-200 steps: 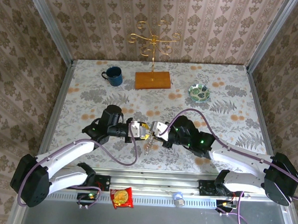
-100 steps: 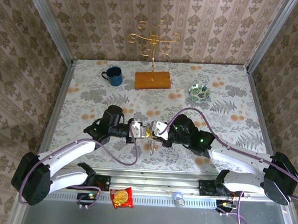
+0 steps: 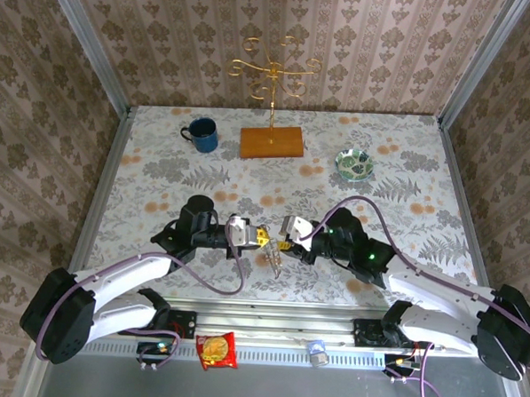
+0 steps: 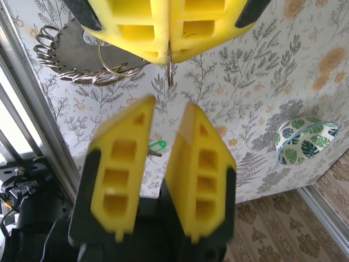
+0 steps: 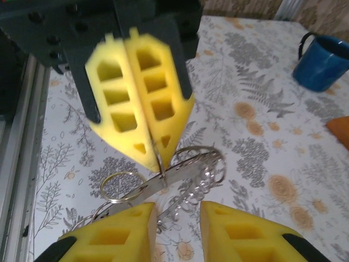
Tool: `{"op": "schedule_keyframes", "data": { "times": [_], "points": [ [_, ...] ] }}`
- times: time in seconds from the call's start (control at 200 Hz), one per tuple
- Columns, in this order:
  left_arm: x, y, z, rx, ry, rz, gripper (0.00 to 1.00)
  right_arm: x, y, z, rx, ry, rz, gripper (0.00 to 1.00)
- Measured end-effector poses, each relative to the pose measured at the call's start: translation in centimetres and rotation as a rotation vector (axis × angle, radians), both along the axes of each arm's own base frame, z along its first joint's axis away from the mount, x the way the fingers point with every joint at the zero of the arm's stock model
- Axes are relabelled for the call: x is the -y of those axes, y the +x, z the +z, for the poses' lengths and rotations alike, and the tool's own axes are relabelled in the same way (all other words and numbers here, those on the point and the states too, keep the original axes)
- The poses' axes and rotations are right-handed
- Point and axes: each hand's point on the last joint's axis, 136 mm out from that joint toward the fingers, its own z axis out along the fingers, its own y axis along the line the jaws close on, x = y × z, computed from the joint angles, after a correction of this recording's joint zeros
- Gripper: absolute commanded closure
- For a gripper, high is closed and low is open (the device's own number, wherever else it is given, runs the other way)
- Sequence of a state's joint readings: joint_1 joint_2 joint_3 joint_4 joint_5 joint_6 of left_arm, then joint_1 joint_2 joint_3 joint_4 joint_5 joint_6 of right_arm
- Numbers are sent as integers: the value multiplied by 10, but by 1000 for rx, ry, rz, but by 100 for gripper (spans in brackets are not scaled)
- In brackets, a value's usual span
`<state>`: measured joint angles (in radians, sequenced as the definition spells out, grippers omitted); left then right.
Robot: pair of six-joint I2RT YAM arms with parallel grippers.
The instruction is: Put the keys on the keyring
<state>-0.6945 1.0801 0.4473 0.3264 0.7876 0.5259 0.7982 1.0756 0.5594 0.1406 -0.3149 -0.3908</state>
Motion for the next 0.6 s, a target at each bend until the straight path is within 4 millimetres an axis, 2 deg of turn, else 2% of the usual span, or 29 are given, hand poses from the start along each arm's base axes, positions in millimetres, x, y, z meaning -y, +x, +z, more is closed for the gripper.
{"op": "schedule_keyframes", "data": {
  "times": [0.165,0.385,0.6],
  "points": [
    [2,-1,4,0,-15,-6,100,-5,0,-11,-29,-22,18,74],
    [2,-4,2,-8,-15,-14,100,-8,2,-6,-14,-8,20,76],
    [2,-4,3,-8,-15,-15,100,-9,1,-5,-14,-5,27,84]
  ]
}}
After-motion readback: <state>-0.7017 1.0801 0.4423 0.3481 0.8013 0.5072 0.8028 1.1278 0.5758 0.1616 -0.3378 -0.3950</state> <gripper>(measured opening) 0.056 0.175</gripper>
